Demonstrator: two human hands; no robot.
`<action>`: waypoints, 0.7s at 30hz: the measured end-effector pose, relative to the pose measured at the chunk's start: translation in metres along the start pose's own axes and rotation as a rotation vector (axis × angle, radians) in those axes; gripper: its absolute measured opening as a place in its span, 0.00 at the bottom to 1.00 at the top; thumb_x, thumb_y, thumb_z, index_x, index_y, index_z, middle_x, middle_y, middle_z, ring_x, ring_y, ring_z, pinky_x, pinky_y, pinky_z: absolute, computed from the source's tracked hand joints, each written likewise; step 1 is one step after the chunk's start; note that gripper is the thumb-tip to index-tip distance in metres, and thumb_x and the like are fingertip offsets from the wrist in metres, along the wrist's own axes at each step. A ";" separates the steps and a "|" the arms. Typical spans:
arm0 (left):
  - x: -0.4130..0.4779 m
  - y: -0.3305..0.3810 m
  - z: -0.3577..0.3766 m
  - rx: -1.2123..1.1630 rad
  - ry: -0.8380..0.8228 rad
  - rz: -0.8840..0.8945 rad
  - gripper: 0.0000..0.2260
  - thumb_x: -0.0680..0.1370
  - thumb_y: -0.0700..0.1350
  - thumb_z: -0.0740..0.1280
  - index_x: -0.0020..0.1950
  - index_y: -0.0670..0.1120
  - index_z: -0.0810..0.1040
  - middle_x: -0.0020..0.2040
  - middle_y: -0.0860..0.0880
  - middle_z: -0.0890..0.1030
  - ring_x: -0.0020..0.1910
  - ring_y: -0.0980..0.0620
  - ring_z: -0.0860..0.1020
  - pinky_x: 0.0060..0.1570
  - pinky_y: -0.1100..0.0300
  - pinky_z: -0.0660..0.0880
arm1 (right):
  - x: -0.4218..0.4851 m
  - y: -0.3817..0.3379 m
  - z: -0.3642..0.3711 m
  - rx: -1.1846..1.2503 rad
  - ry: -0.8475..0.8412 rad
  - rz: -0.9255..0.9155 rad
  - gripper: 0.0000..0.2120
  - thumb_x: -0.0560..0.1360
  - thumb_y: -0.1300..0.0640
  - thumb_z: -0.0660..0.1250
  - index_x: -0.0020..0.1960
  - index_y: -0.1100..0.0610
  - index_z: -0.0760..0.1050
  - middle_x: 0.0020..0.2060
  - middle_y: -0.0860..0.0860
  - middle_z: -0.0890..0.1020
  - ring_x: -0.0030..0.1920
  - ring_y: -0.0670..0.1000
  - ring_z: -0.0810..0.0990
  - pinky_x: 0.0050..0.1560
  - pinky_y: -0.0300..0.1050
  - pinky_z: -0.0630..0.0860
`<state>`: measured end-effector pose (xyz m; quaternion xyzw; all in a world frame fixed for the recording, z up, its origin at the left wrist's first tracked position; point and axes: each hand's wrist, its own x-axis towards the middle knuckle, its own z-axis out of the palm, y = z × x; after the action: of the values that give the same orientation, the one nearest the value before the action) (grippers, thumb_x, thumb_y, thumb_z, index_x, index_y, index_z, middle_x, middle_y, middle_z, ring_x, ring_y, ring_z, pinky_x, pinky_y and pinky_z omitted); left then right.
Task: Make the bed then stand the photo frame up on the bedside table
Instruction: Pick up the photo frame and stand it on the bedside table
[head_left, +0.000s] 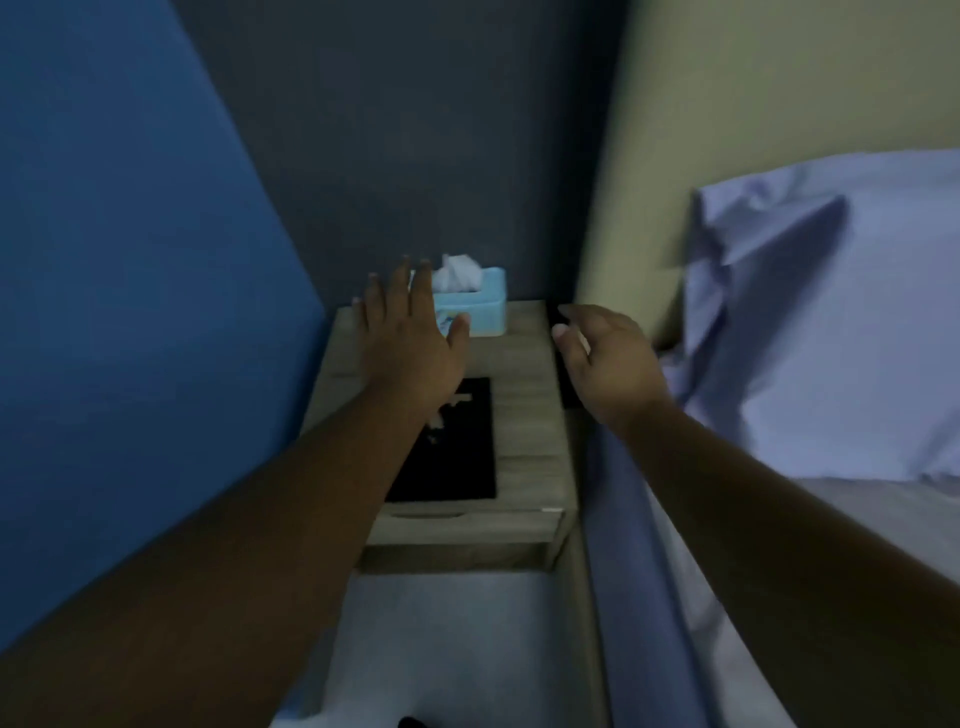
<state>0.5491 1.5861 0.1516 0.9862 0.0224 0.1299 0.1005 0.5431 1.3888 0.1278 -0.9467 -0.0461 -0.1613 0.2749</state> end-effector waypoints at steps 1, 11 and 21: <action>0.005 -0.023 0.005 0.008 -0.016 -0.062 0.31 0.78 0.56 0.58 0.77 0.46 0.53 0.78 0.45 0.56 0.76 0.39 0.54 0.75 0.43 0.51 | 0.008 -0.013 0.020 -0.001 -0.030 -0.024 0.24 0.76 0.46 0.54 0.62 0.61 0.76 0.57 0.60 0.81 0.59 0.61 0.76 0.62 0.48 0.69; 0.041 -0.177 0.051 -0.023 -0.175 -0.465 0.31 0.81 0.59 0.50 0.78 0.48 0.43 0.80 0.48 0.46 0.78 0.43 0.46 0.76 0.47 0.44 | 0.082 -0.104 0.178 -0.040 -0.272 -0.280 0.22 0.78 0.51 0.59 0.66 0.63 0.73 0.63 0.61 0.77 0.63 0.61 0.75 0.65 0.50 0.67; 0.065 -0.210 0.069 -0.039 -0.156 -0.606 0.31 0.81 0.58 0.52 0.79 0.47 0.45 0.79 0.47 0.47 0.77 0.42 0.48 0.76 0.45 0.44 | 0.133 -0.168 0.256 -0.045 -0.434 -0.512 0.23 0.75 0.49 0.57 0.53 0.67 0.80 0.48 0.63 0.84 0.46 0.61 0.84 0.49 0.56 0.81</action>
<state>0.6258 1.7828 0.0594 0.9395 0.3049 0.0184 0.1548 0.7109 1.6677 0.0523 -0.9226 -0.3363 -0.0206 0.1881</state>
